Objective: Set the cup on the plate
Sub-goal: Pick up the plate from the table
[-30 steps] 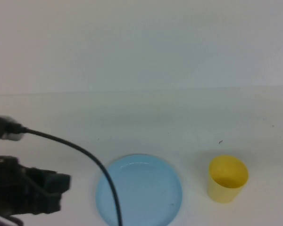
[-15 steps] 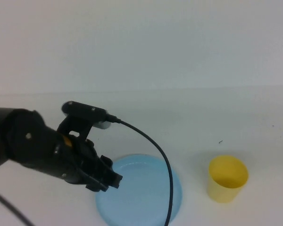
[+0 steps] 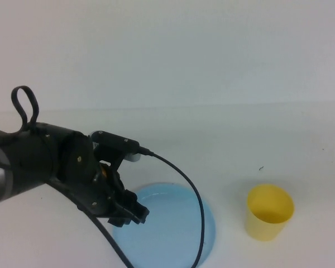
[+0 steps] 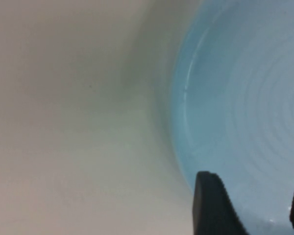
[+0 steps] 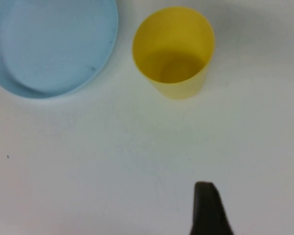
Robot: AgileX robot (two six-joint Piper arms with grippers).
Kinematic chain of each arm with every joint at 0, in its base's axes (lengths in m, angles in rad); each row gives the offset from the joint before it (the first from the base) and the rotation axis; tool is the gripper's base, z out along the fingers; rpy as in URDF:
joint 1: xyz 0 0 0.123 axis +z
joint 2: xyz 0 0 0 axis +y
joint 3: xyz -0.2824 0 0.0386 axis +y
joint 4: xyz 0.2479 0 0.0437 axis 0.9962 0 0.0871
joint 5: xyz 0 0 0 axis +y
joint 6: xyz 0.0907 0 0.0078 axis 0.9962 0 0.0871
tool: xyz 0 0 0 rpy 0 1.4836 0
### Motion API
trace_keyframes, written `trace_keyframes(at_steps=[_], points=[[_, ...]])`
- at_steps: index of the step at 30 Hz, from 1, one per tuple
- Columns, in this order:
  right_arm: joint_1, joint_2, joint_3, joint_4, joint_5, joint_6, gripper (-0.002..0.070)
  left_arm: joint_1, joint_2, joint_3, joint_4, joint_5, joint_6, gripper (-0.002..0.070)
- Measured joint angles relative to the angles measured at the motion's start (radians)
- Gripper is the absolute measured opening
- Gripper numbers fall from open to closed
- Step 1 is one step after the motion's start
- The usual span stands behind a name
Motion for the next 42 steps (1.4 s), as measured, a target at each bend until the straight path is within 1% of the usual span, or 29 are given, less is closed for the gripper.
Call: trace_keyframes(at_steps=[5, 8, 13, 18, 22, 33, 34, 35, 37, 39, 40, 42], points=[[0.0, 0.0, 0.0, 0.014, 0.0, 0.0, 0.0402, 0.0, 0.055, -0.03, 0.013, 0.014, -0.027, 0.0335], [0.0, 0.0, 0.0, 0.023, 0.0, 0.0, 0.0402, 0.0, 0.082, -0.043, 0.038, 0.014, -0.079, 0.0335], [0.0, 0.0, 0.0, 0.025, 0.0, 0.0, 0.0402, 0.027, 0.123, -0.052, 0.036, 0.018, -0.079, 0.0333], [0.0, 0.0, 0.0, 0.027, 0.0, 0.0, 0.0402, 0.059, 0.15, -0.052, 0.02, 0.032, -0.061, 0.0274], [0.0, 0.0, 0.0, 0.029, -0.012, 0.0, 0.0402, 0.059, 0.164, -0.052, 0.016, 0.03, -0.061, 0.0229], [0.0, 0.0, 0.0, 0.031, -0.025, 0.0, 0.0402, 0.059, 0.206, -0.052, -0.012, 0.03, -0.031, 0.0218], [0.0, 0.0, 0.0, 0.031, -0.025, 0.0, 0.0402, 0.059, 0.207, -0.052, -0.015, 0.03, -0.031, 0.021], [0.0, 0.0, 0.0, 0.031, -0.026, 0.0, 0.0402, 0.059, 0.207, -0.052, -0.013, 0.03, -0.031, 0.0186], [0.0, 0.0, 0.0, 0.031, -0.03, 0.0, 0.0402, 0.059, 0.207, -0.052, -0.011, 0.03, -0.027, 0.0114], [0.0, 0.0, 0.0, 0.031, -0.034, 0.004, 0.0402, 0.059, 0.207, -0.054, -0.011, 0.03, -0.006, 0.0018], [0.0, 0.0, 0.0, 0.031, -0.038, 0.014, 0.0402, 0.059, 0.207, -0.054, -0.011, 0.029, 0.0, 0.0003], [0.0, 0.0, 0.0, 0.032, -0.041, 0.037, 0.0402, 0.059, 0.207, -0.054, -0.011, 0.024, 0.011, 0.0001]])
